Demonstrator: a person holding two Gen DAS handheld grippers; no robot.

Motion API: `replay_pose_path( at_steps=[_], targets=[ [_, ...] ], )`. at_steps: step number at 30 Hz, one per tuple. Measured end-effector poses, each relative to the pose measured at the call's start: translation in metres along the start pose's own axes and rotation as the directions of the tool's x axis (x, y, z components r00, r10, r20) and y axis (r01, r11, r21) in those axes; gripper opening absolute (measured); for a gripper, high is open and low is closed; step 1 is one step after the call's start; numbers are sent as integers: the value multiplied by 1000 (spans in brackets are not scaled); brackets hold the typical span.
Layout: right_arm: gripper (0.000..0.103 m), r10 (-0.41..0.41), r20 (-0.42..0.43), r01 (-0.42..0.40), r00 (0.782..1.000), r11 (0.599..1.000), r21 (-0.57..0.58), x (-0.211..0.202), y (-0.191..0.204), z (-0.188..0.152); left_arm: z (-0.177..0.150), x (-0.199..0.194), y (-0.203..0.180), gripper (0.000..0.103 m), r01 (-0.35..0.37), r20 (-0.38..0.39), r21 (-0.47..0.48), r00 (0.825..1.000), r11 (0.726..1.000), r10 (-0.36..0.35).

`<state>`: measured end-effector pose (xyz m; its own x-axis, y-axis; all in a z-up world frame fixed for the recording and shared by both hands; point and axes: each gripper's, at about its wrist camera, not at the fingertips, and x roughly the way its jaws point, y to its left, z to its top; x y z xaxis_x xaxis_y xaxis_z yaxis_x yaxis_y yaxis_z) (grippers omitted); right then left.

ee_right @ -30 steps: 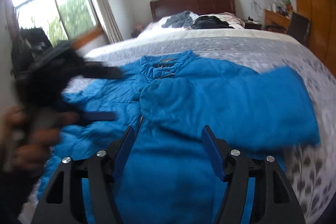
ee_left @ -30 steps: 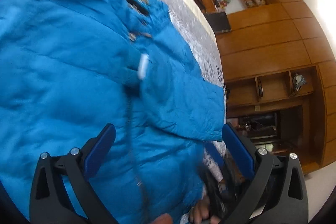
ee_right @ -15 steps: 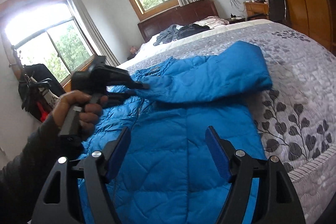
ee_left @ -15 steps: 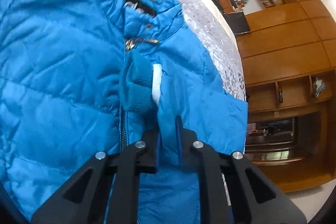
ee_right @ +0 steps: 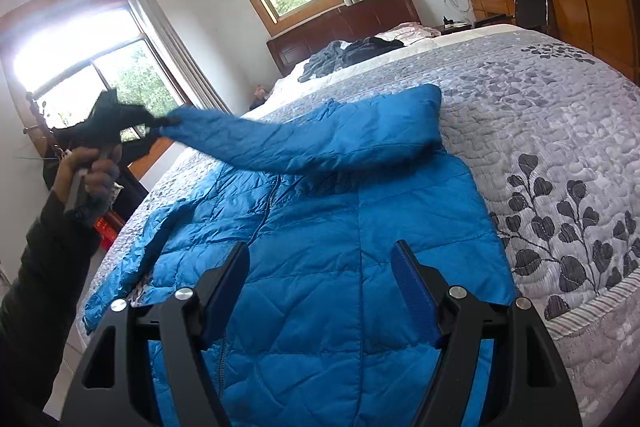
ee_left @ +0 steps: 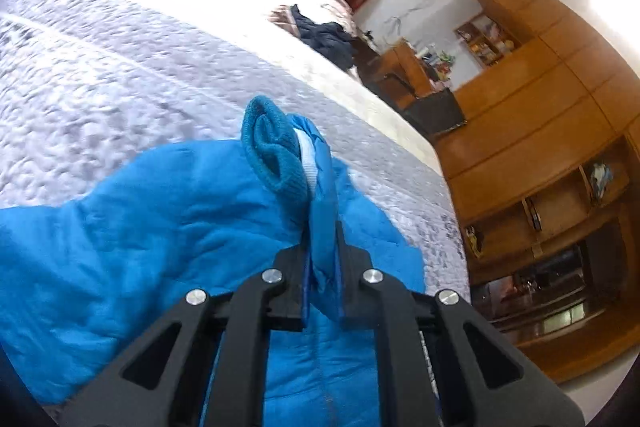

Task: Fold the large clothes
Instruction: 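Lay the sleeve on the body and open the right gripper, then grasp the other sleeve cuff with the left gripper and lift it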

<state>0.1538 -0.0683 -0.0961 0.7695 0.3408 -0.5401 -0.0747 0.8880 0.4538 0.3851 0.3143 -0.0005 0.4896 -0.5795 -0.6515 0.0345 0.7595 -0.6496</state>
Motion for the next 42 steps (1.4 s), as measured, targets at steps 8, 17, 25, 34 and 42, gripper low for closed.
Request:
replay_pose_path(
  at_steps=[8,17,25,34,42],
  targets=[
    [74,6,-9,-6,1000,1000,-7,3,3,0,-32,36,79,7,-92,-91,-84,992,992,84],
    [74,24,-12,-24,1000,1000,-7,2,11,3,-26,-35,78,72,-120,111,-117,985,986,133],
    [75,53,-7,-53,999,998,-31,2,33,1,-41,36,41,70,10,-59,-43,998,999,-12],
    [77,33,-6,-33,999,999,-33,-8,34,3,-57,21,83,48,-3,-73,-101,997,995,-5],
    [80,102,-24,-104,995,988,-114,-9,71,-1,-147,-149,167,93,89,249,-315,969,945,-8]
  ],
)
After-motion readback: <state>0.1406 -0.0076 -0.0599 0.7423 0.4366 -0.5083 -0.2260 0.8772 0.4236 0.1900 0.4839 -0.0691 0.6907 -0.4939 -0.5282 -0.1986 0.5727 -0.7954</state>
